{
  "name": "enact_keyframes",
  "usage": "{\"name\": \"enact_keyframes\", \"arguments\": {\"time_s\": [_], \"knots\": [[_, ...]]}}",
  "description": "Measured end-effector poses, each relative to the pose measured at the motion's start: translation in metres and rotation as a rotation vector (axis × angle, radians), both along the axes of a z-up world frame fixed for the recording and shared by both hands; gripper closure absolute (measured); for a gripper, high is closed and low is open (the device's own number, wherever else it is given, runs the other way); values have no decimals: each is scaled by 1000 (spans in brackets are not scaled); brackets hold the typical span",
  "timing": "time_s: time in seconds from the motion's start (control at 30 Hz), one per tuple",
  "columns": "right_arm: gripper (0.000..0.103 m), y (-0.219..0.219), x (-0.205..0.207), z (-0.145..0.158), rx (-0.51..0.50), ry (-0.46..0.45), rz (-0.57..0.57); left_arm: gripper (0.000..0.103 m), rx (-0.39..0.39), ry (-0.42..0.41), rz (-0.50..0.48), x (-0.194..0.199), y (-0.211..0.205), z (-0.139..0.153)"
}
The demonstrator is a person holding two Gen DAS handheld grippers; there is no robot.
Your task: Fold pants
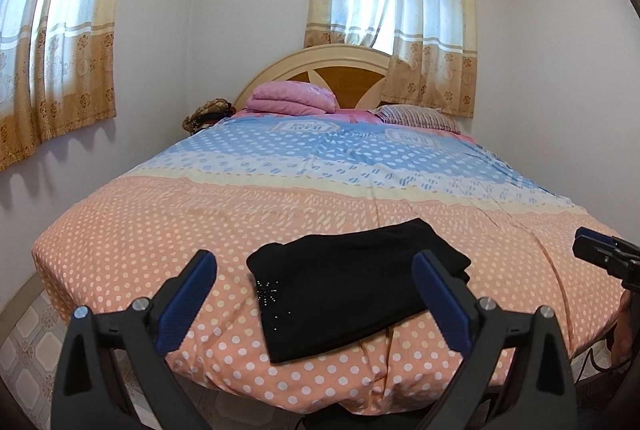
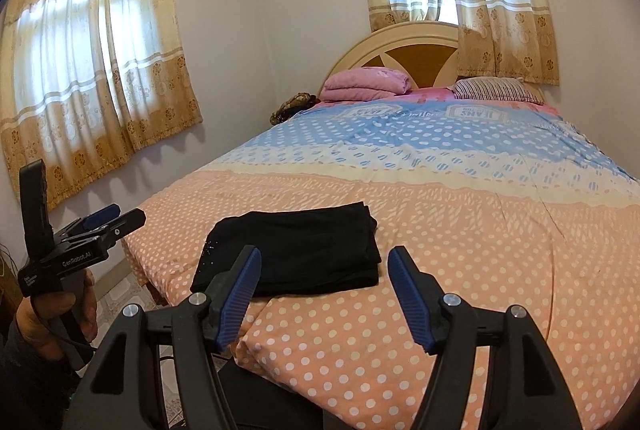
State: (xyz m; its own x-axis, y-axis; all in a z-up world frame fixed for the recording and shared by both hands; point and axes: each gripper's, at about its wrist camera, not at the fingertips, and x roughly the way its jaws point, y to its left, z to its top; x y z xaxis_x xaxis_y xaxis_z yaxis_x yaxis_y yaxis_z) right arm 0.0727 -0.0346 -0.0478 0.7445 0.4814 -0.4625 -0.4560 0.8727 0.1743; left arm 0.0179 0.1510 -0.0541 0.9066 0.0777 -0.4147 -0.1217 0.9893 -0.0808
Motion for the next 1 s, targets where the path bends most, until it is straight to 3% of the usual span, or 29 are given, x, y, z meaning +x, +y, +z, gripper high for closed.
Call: {"name": "enact_keyframes", "arguments": {"time_s": [1.0], "knots": [[35, 11, -13, 4, -14, -38, 21, 0, 40, 2, 4, -1, -13, 4]]}}
